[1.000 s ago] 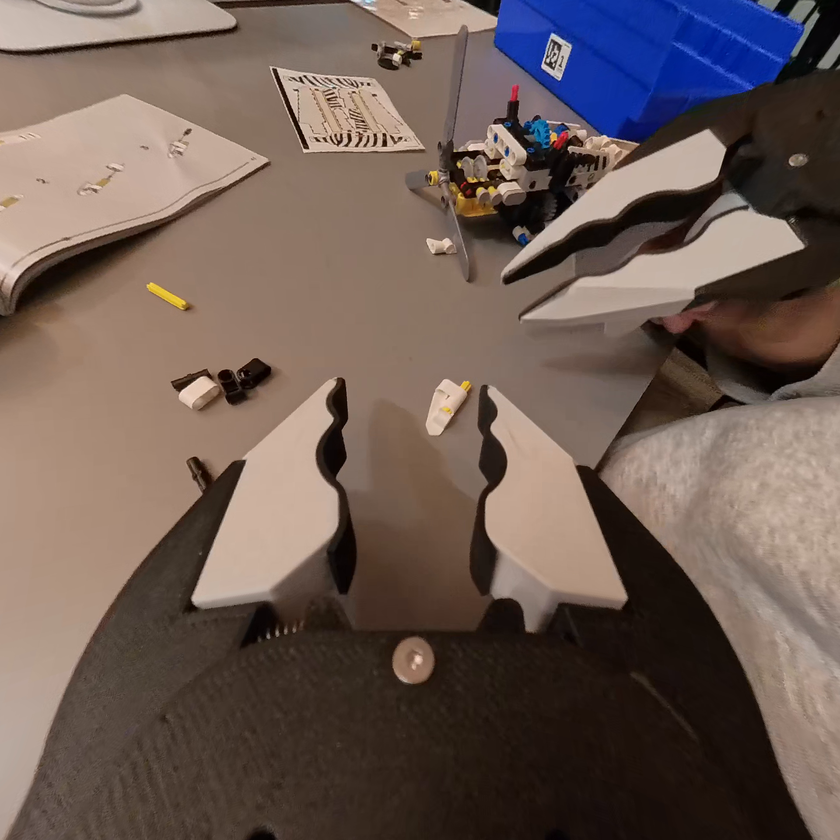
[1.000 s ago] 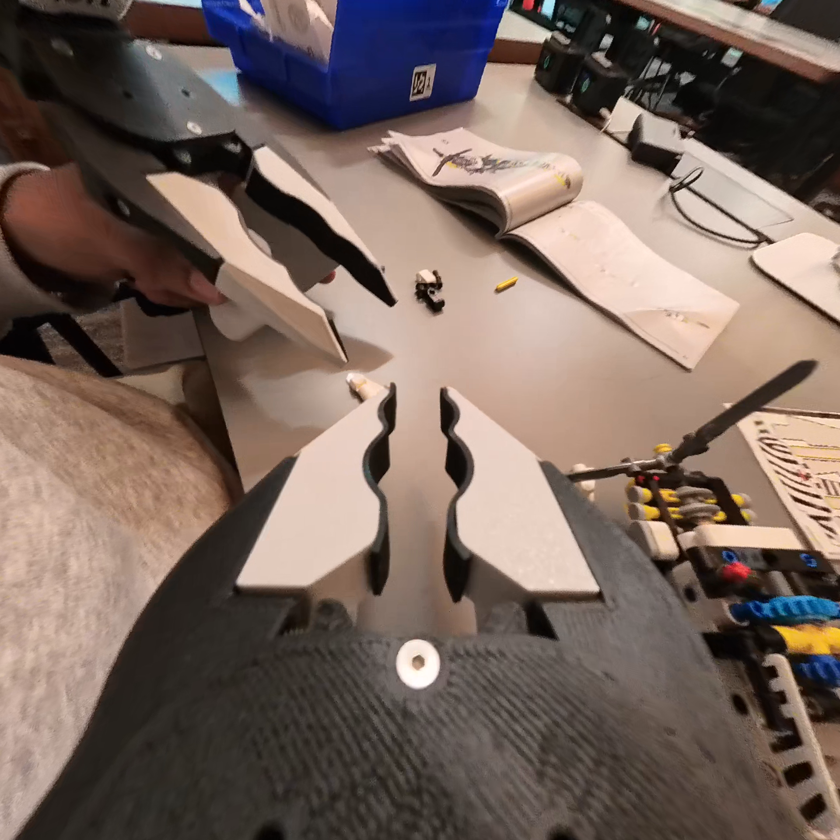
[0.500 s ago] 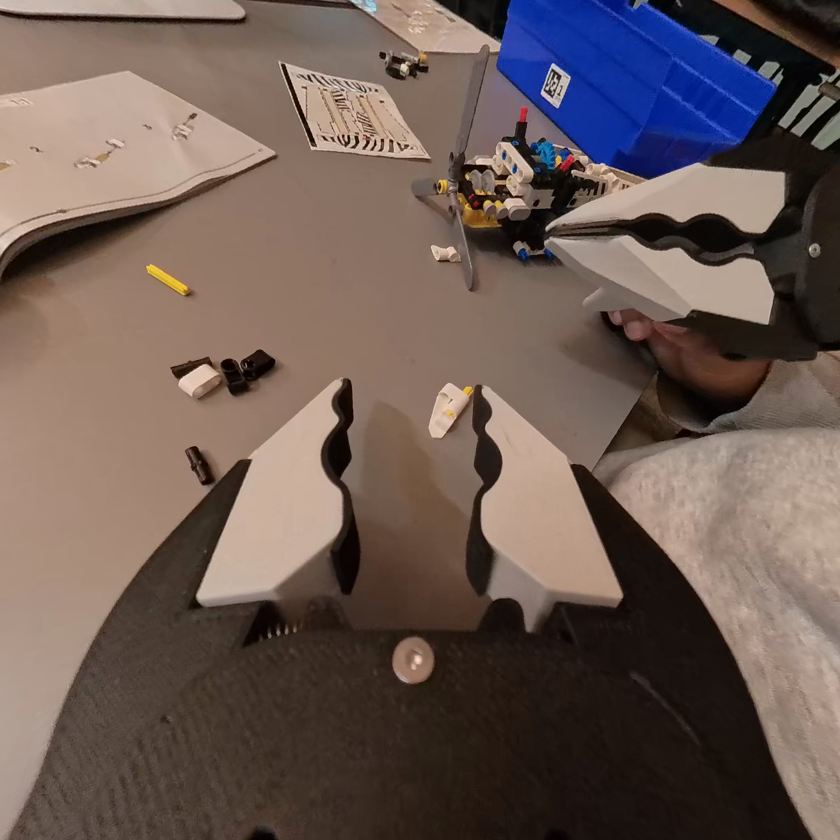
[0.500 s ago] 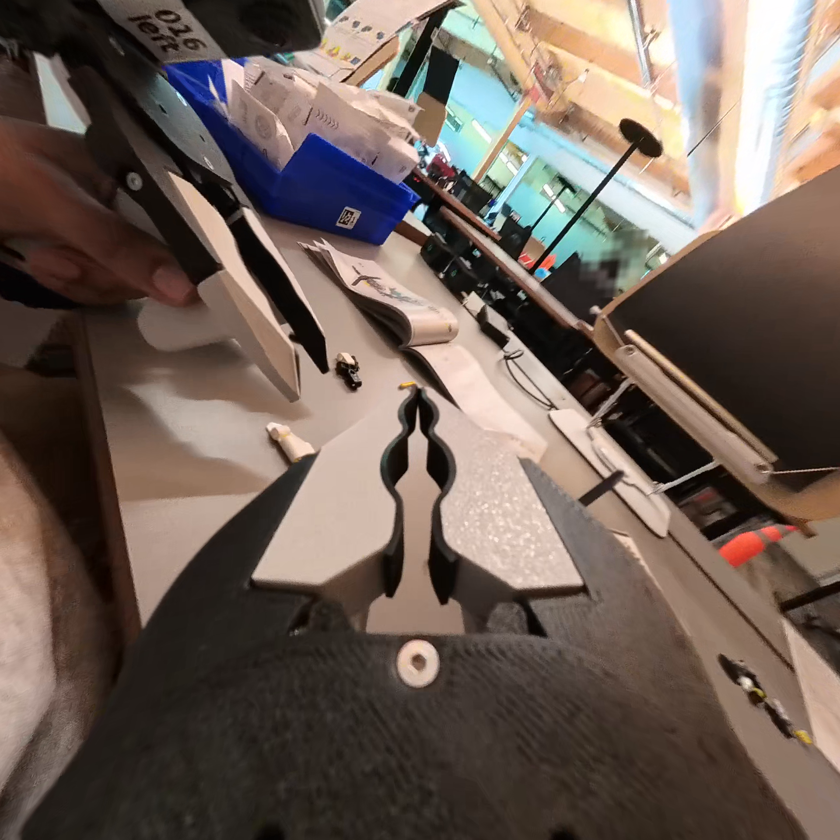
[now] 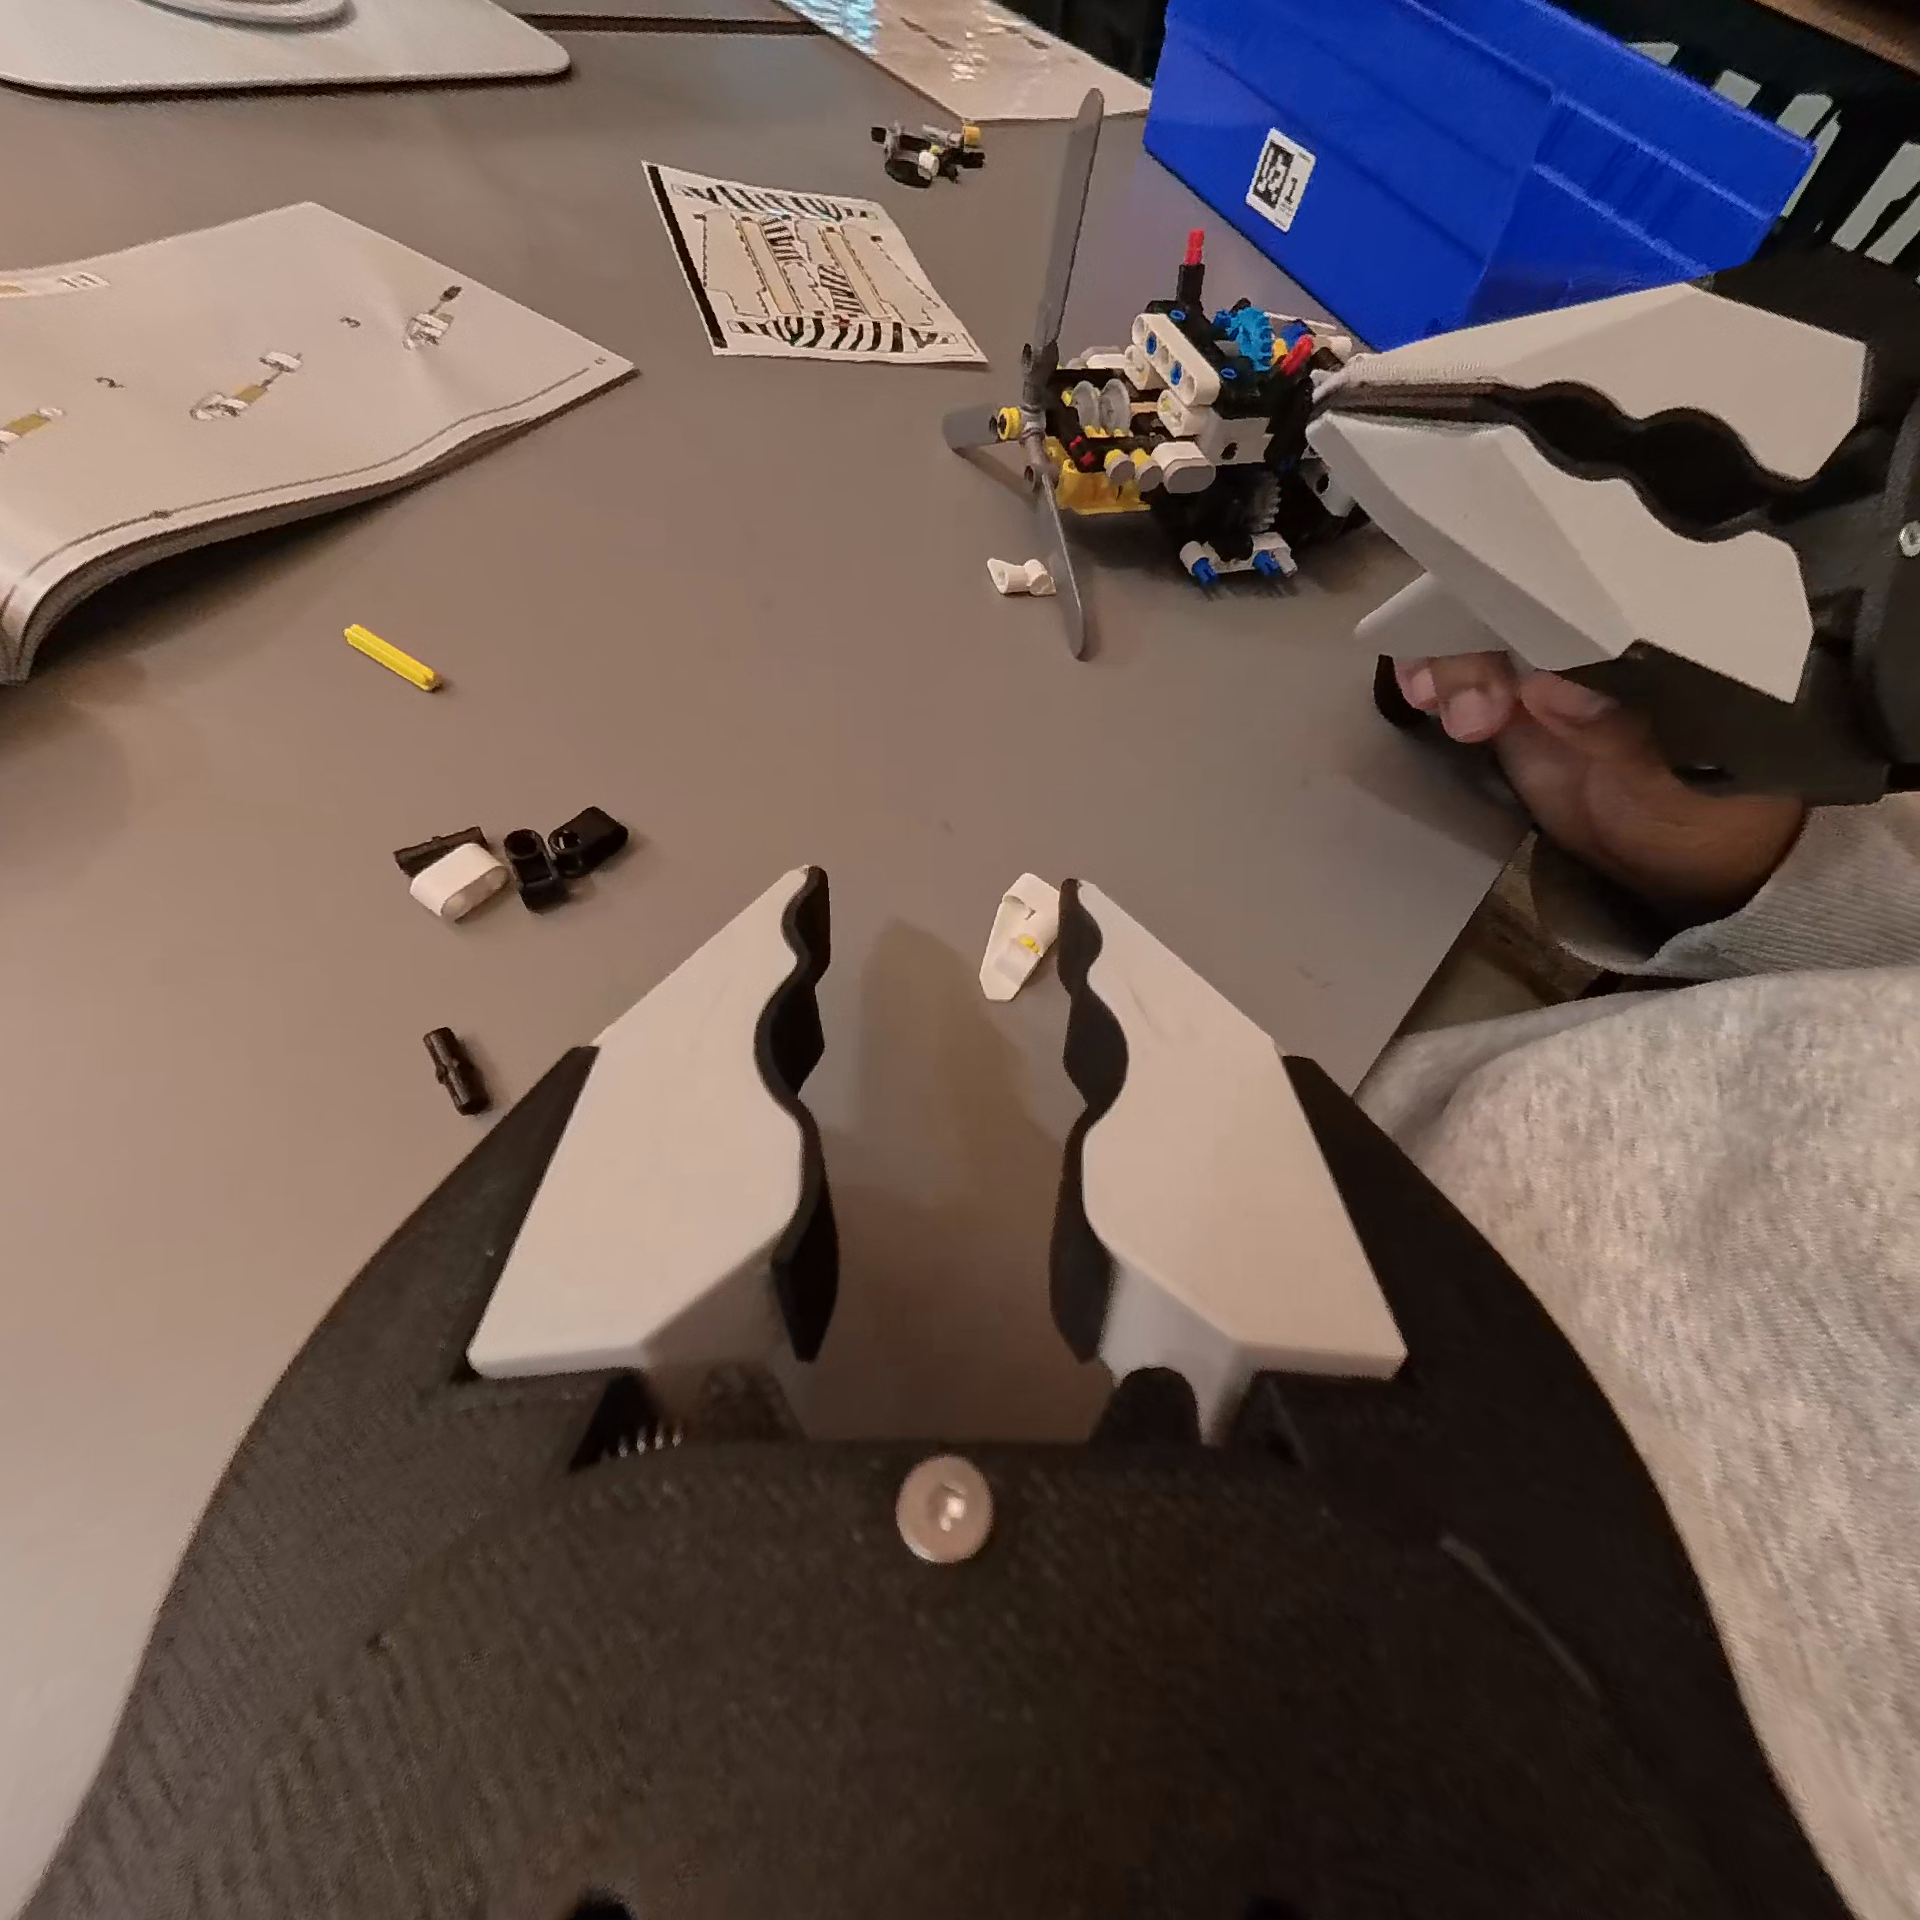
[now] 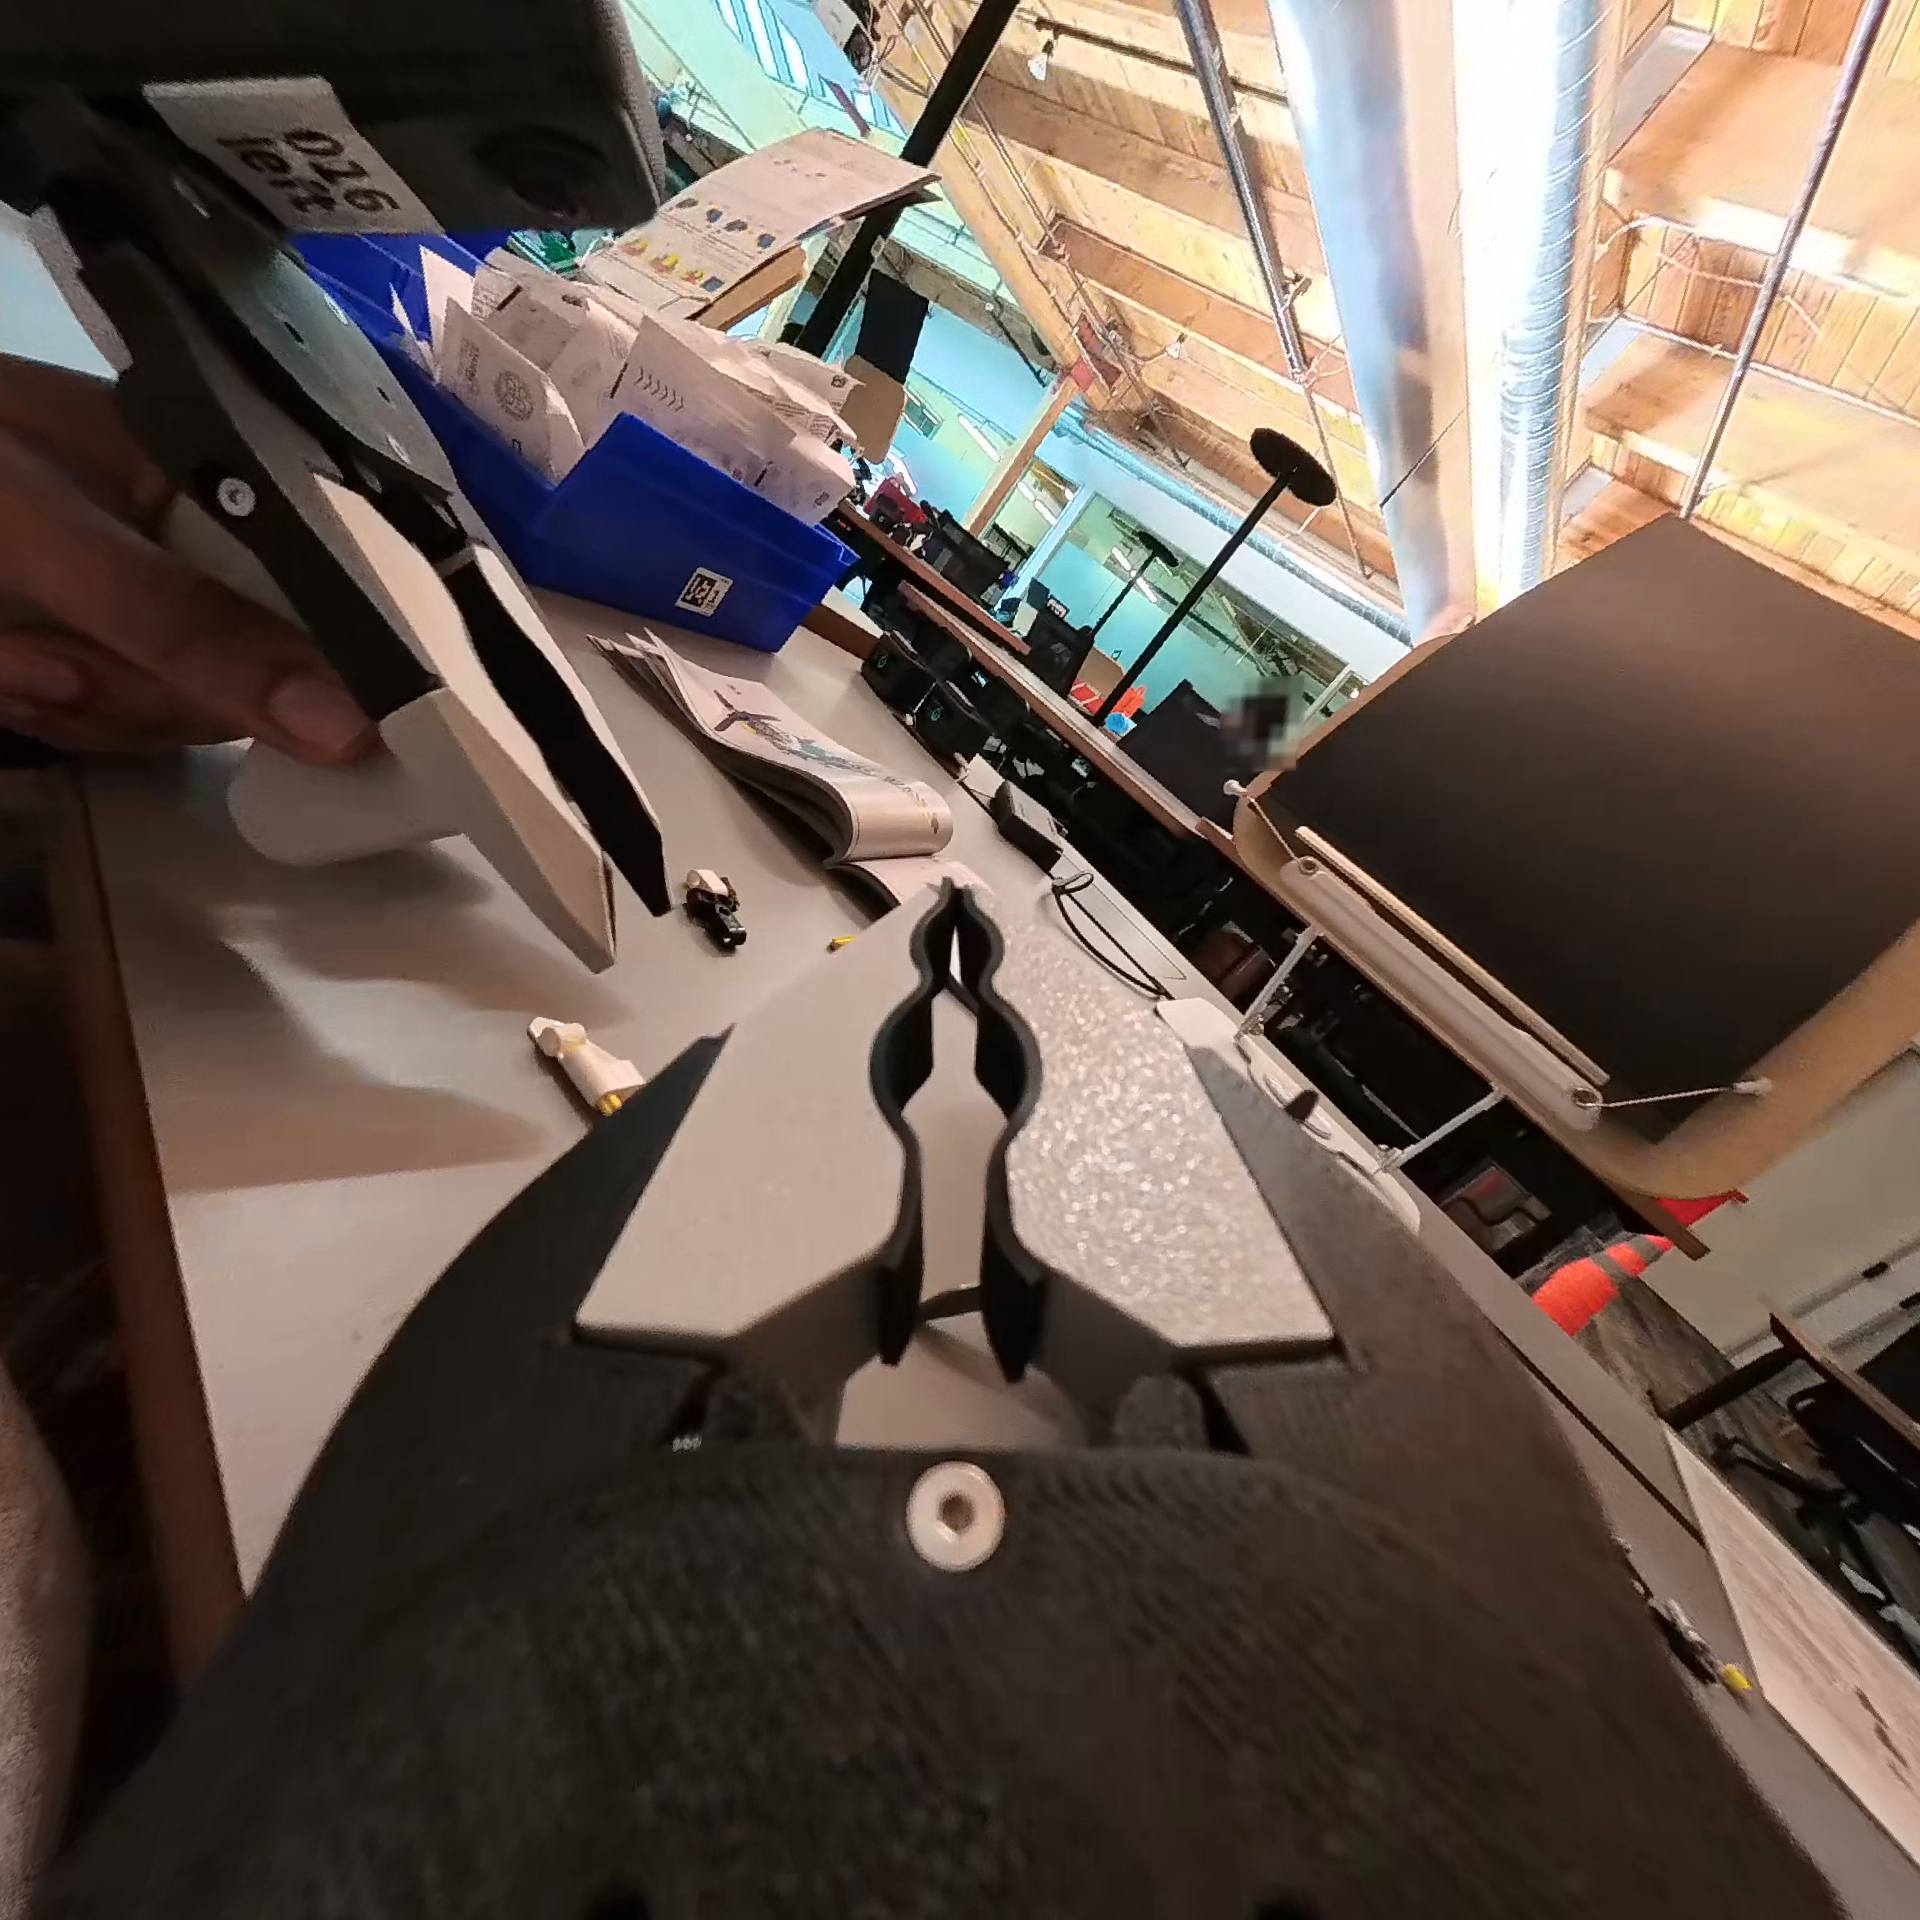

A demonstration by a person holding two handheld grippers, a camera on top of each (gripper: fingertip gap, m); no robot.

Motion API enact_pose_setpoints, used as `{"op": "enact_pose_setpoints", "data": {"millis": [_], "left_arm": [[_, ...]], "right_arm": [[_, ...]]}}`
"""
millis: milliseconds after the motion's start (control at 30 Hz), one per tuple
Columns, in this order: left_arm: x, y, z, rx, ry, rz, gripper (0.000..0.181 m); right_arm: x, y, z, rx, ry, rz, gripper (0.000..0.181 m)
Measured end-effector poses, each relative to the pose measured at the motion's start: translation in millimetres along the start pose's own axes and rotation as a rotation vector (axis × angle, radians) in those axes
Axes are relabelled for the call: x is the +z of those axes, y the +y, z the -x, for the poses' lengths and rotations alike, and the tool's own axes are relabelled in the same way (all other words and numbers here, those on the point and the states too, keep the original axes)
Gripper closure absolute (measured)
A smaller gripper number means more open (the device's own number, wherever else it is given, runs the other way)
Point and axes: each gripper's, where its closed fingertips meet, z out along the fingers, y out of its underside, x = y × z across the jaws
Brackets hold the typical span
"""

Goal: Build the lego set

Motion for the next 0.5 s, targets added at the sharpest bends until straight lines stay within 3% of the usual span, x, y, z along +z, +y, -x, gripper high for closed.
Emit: {"op": "enact_pose_setpoints", "data": {"millis": [500], "left_arm": [[0.5, 1.0, 0.6, -0.064, 0.041, 0.015, 0.142]], "right_arm": [[-0.1, 1.2, 0.3, -0.010, -0.003, 0.008, 0.181]]}}
